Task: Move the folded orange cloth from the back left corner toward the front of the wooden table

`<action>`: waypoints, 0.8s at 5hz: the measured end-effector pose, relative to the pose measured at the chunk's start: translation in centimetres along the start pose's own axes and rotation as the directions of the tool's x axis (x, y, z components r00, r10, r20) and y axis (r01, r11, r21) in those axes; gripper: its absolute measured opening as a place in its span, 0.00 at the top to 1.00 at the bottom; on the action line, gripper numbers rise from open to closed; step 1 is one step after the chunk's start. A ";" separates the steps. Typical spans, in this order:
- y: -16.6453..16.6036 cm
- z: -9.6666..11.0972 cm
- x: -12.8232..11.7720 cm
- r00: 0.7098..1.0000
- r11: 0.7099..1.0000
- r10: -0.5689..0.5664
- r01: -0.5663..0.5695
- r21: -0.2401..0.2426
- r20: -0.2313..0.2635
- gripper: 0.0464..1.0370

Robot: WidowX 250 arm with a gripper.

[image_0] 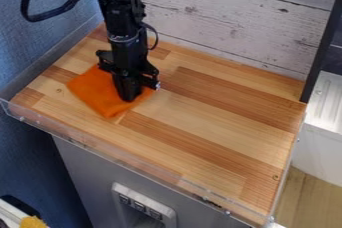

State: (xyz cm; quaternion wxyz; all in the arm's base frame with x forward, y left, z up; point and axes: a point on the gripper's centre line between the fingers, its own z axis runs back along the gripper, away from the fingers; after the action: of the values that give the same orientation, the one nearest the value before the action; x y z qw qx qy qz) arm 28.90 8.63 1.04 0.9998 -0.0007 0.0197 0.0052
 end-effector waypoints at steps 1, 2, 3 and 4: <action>-0.8 1.7 -0.5 1.000 1.000 0.004 -0.004 -0.010 -0.008 0.54; -1.4 3.6 -0.9 1.000 1.000 0.004 -0.004 -0.016 -0.002 0.25; -1.5 4.6 -1.1 1.000 1.000 0.003 -0.003 -0.017 0.004 0.04; -1.4 5.5 -1.0 0.999 1.000 0.005 -0.005 -0.006 0.033 0.04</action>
State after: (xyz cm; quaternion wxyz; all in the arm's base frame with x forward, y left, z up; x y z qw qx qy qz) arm 28.11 7.23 6.58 1.0000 -0.0035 0.0031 0.0077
